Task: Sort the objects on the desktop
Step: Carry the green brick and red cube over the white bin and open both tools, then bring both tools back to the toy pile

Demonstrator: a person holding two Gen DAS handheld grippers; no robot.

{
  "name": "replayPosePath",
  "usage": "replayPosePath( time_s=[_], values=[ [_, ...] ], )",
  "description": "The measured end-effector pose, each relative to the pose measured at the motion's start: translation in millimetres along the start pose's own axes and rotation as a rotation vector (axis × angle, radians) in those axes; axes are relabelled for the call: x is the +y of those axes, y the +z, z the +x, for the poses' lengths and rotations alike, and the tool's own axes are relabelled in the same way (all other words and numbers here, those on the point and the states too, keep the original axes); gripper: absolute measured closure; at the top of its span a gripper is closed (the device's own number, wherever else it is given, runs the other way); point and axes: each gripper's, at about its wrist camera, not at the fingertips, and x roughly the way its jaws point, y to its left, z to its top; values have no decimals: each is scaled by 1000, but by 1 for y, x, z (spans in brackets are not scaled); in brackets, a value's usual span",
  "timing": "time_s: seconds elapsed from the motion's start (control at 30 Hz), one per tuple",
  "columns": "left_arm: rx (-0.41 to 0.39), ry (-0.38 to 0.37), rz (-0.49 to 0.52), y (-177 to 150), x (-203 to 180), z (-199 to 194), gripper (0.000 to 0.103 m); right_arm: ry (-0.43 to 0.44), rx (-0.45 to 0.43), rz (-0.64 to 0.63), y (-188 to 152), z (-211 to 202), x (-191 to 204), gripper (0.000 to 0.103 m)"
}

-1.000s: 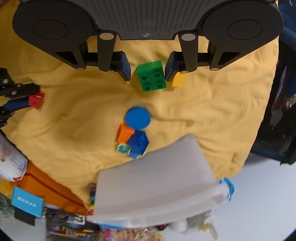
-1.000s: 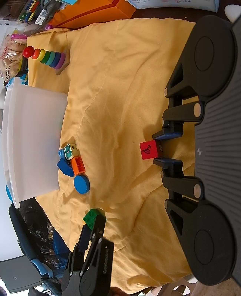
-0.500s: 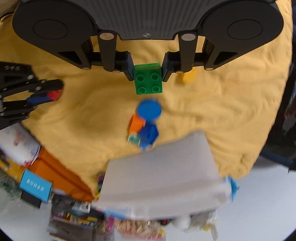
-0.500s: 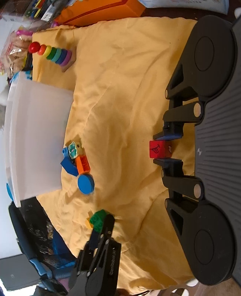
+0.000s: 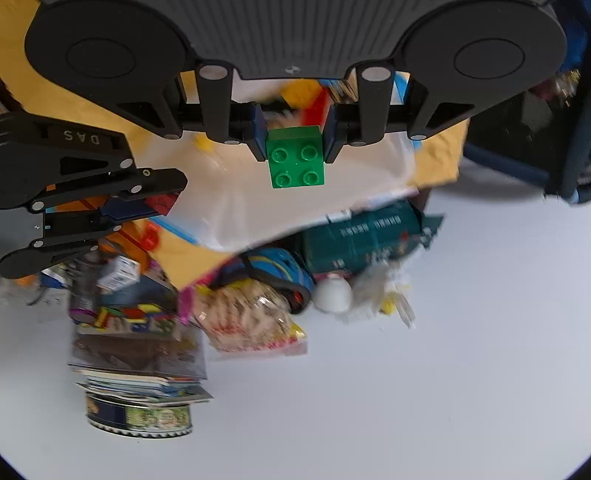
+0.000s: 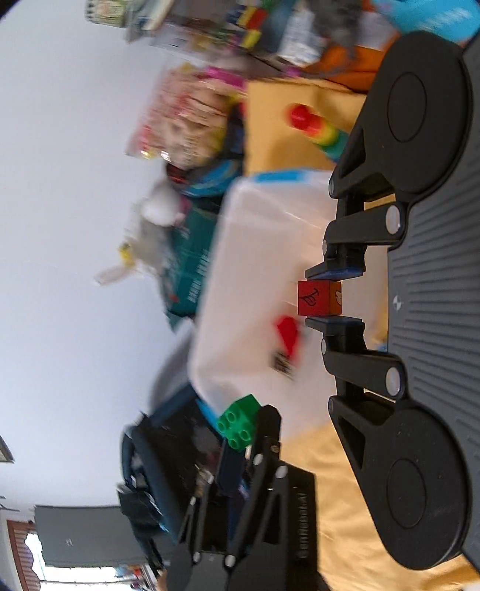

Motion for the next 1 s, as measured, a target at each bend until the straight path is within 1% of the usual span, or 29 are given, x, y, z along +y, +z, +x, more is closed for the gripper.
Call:
replayPosePath(
  time_s=[0.07, 0.13, 0.2, 0.27, 0.3, 0.37, 0.4, 0.43, 0.5, 0.57, 0.6, 0.67, 0.73, 0.8, 0.83, 0.87, 0.93, 1.0],
  values=[
    [15, 20, -5, 10, 7, 19, 68, -12, -3, 3, 17, 16, -5, 81],
    [43, 28, -16, 12, 14, 40, 68, -15, 7, 24, 30, 32, -12, 81],
    [96, 32, -32, 8, 17, 64, 68, -12, 30, 49, 36, 48, -17, 81],
    [148, 21, -49, -1, 21, 79, 68, -15, 64, 60, 38, 65, -18, 81],
    [169, 31, -57, -5, 22, 87, 67, -21, 82, 62, 36, 71, -17, 81],
    [191, 60, -62, -11, 24, 90, 66, -24, 119, 66, 30, 82, -16, 80],
    [194, 59, -71, -13, 25, 90, 64, -26, 143, 70, 27, 89, -16, 78],
    [190, 58, -78, -13, 27, 87, 60, -26, 158, 75, 24, 92, -17, 73],
    [169, 62, -77, -12, 28, 80, 54, -20, 161, 74, 19, 93, -16, 73],
    [146, 70, -73, -8, 28, 72, 53, -16, 155, 62, 21, 89, -16, 73],
    [137, 78, -77, -4, 28, 68, 50, -18, 148, 59, 22, 87, -16, 73],
    [104, 82, -84, 0, 26, 53, 44, -16, 129, 63, 27, 80, -18, 73],
    [62, 114, -79, 2, 21, 35, 33, -11, 98, 64, 30, 69, -19, 71],
    [36, 137, -70, -3, 14, 14, 30, 1, 53, 75, 30, 52, -20, 65],
    [21, 132, -69, -6, 12, 4, 30, 13, 27, 82, 28, 40, -20, 61],
    [10, 119, -78, -11, 11, -8, 30, 24, 5, 88, 26, 29, -20, 61],
    [12, 72, -103, -25, 10, -27, 29, 52, -30, 97, 16, 5, -19, 61],
    [26, 29, -136, -43, 8, -41, 29, 77, -37, 96, 3, -12, -16, 61]
  ],
)
